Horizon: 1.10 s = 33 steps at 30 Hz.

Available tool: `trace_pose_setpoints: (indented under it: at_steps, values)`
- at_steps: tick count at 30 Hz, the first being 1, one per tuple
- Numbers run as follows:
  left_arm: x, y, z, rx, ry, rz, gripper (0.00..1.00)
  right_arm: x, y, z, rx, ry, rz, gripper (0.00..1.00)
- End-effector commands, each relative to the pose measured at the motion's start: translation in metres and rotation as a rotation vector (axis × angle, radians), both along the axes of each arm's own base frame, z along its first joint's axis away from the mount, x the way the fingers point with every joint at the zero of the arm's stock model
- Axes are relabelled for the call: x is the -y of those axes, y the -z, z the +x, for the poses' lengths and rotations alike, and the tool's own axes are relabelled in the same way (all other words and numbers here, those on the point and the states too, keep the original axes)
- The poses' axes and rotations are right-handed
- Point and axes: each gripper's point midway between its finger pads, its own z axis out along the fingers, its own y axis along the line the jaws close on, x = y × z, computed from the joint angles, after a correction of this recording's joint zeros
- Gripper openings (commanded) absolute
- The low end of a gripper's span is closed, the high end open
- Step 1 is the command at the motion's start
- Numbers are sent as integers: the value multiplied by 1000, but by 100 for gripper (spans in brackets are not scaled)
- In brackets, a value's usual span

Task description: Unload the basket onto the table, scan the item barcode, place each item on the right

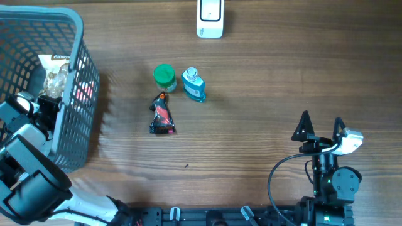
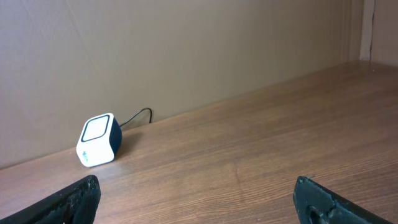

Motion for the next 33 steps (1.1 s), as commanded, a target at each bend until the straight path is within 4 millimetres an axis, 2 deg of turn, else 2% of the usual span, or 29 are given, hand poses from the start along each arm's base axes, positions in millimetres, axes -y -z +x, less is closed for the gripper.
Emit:
trace_pose_setpoints:
  at_steps: [1, 3, 6, 7, 10, 13, 19, 22, 25, 26, 27, 29, 33]
  values:
    - [29, 22, -11, -43, 46, -118, 4, -3, -2, 0, 8, -14, -18, 100]
    - [30, 13, -11, -26, 52, -115, 4, -3, -2, 0, 8, -14, -18, 100]
    - [31, -14, -10, 10, 54, -82, 4, -3, -2, 0, 8, -14, -18, 100]
    - [31, -43, -13, 38, 49, -41, 4, -3, -2, 0, 8, -14, -18, 100]
    - [30, -80, -23, 60, 16, 39, 4, -3, -2, 0, 8, -14, -18, 100]
    - [31, -129, -41, 100, -34, 155, 4, -3, -2, 0, 8, -14, -18, 100]
    - [42, -202, -77, 196, -114, 331, 4, -3, -2, 0, 8, -14, -18, 100]
    - [50, -220, -86, 233, -120, 363, 4, -3, -2, 0, 8, -14, -18, 100]
    - [48, -213, -87, 204, -126, 349, 4, -3, -2, 0, 8, -14, -18, 100]
    - [45, -203, -87, 166, -138, 336, 10, -3, -2, 0, 8, -14, -18, 100]
    - [41, -189, -87, 118, -144, 318, 56, -3, -2, 0, 8, -14, -18, 100]
    - [36, -169, -86, 54, -148, 288, 100, -3, -2, 0, 8, -14, -18, 100]
    - [15, -130, -87, -79, -202, 266, 100, -3, -2, 0, 8, -14, -18, 100]
